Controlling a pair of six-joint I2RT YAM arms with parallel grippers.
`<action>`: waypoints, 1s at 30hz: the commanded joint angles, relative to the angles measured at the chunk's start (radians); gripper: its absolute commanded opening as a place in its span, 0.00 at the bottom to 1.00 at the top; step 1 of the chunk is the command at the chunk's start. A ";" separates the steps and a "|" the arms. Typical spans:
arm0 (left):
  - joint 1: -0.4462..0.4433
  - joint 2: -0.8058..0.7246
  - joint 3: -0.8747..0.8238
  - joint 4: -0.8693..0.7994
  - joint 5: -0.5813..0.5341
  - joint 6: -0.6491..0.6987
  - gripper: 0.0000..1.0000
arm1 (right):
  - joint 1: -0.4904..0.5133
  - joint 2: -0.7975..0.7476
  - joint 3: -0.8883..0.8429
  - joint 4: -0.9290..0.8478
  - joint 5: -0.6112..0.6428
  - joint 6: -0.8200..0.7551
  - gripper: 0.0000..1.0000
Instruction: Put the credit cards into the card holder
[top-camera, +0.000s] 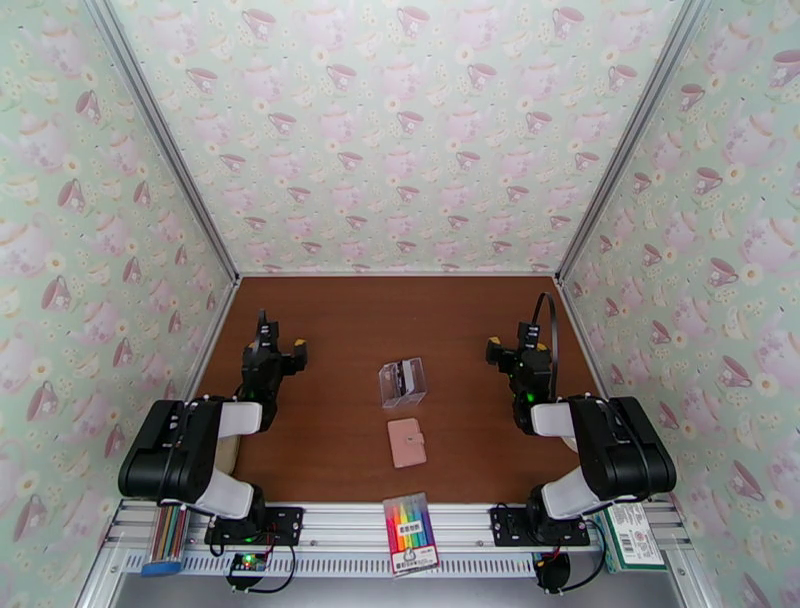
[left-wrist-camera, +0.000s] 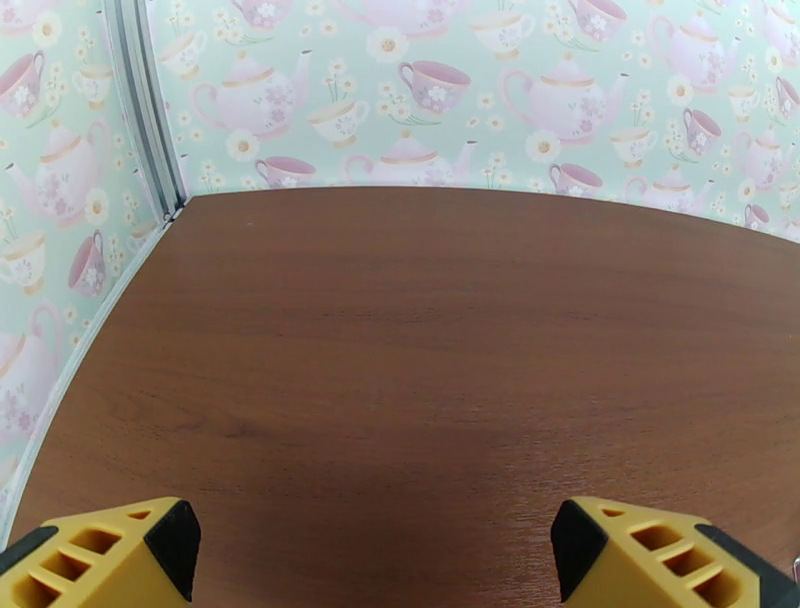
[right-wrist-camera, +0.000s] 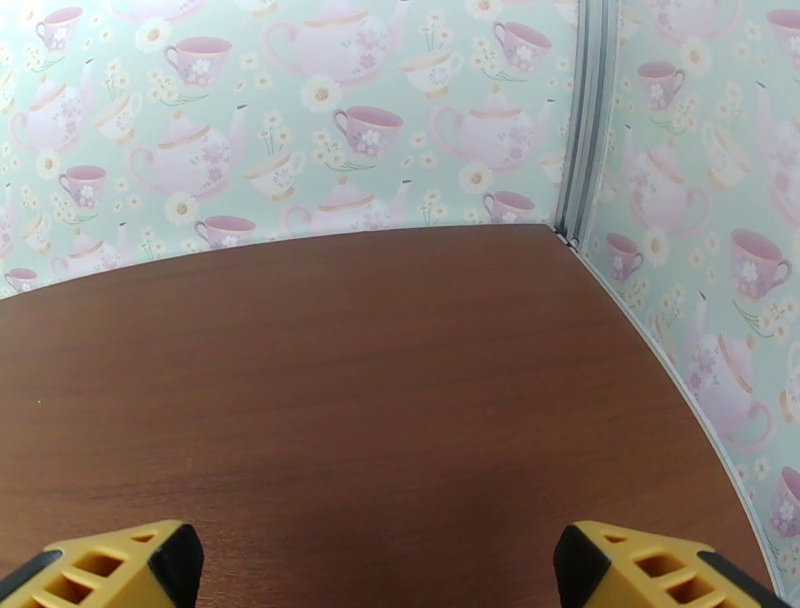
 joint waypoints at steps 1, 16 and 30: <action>-0.005 -0.008 -0.010 0.006 -0.016 -0.008 1.00 | 0.003 0.003 0.003 0.018 -0.010 -0.012 1.00; -0.037 -0.140 0.083 -0.296 -0.256 -0.076 1.00 | -0.007 0.002 0.006 0.008 -0.027 -0.007 1.00; 0.079 -0.544 0.339 -1.057 -0.068 -0.636 1.00 | 0.010 -0.346 0.060 -0.401 0.069 0.157 1.00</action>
